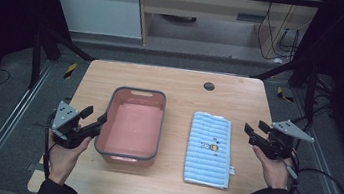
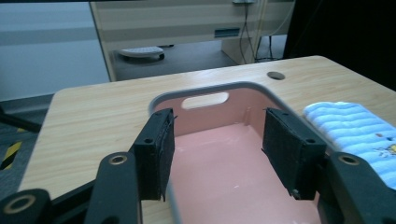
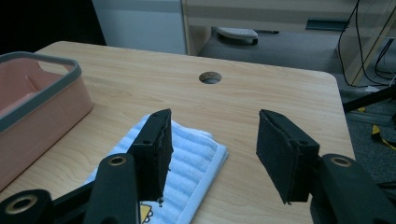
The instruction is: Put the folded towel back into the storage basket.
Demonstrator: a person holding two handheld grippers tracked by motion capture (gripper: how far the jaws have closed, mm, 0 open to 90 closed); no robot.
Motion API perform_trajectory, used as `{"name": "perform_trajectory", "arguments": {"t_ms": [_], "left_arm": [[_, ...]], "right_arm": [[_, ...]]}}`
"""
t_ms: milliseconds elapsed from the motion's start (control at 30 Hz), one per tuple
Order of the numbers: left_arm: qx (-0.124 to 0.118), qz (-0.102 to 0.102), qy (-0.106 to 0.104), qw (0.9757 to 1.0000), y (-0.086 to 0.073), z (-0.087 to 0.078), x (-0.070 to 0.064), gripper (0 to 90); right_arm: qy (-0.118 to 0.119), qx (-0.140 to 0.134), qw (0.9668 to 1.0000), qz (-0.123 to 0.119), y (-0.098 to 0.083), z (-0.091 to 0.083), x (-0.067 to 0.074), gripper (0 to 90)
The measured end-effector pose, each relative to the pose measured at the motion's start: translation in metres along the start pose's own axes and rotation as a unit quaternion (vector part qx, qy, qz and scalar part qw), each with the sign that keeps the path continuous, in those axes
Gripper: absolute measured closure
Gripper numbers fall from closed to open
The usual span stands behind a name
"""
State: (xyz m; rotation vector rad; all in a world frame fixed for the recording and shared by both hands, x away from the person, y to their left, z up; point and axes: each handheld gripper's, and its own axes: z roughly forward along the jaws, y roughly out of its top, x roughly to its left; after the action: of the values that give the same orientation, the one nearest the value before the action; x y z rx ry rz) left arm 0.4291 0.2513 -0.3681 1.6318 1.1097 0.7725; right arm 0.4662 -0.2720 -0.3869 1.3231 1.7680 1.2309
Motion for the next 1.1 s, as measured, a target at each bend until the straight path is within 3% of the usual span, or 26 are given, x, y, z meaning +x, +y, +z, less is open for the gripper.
{"name": "perform_trajectory", "arguments": {"t_ms": [33,100,300,567,1100], "left_arm": [[-0.007,-0.002,-0.013,0.9999,0.004,0.002,-0.01,43.3],[-0.007,0.001,-0.018,0.9998,0.006,0.003,-0.015,43.6],[-0.008,0.015,-0.053,0.9984,0.012,0.017,-0.051,44.4],[-0.006,0.037,-0.091,0.9951,0.014,0.034,-0.094,46.3],[0.027,0.056,-0.136,0.9888,-0.003,0.064,-0.154,47.6]], "right_arm": [[-0.003,-0.001,1.0,-0.005,0.005,0.002,0.001,46.4],[-0.005,-0.001,0.9999,-0.009,0.007,0.003,0.001,47.2],[-0.017,0.005,0.9998,-0.013,0.018,0.014,0.003,49.3],[-0.007,0.014,0.9998,-0.013,0.017,0.028,0.004,47.2],[0.009,0.033,0.999,-0.029,0.009,0.045,0.003,40.8]]}}
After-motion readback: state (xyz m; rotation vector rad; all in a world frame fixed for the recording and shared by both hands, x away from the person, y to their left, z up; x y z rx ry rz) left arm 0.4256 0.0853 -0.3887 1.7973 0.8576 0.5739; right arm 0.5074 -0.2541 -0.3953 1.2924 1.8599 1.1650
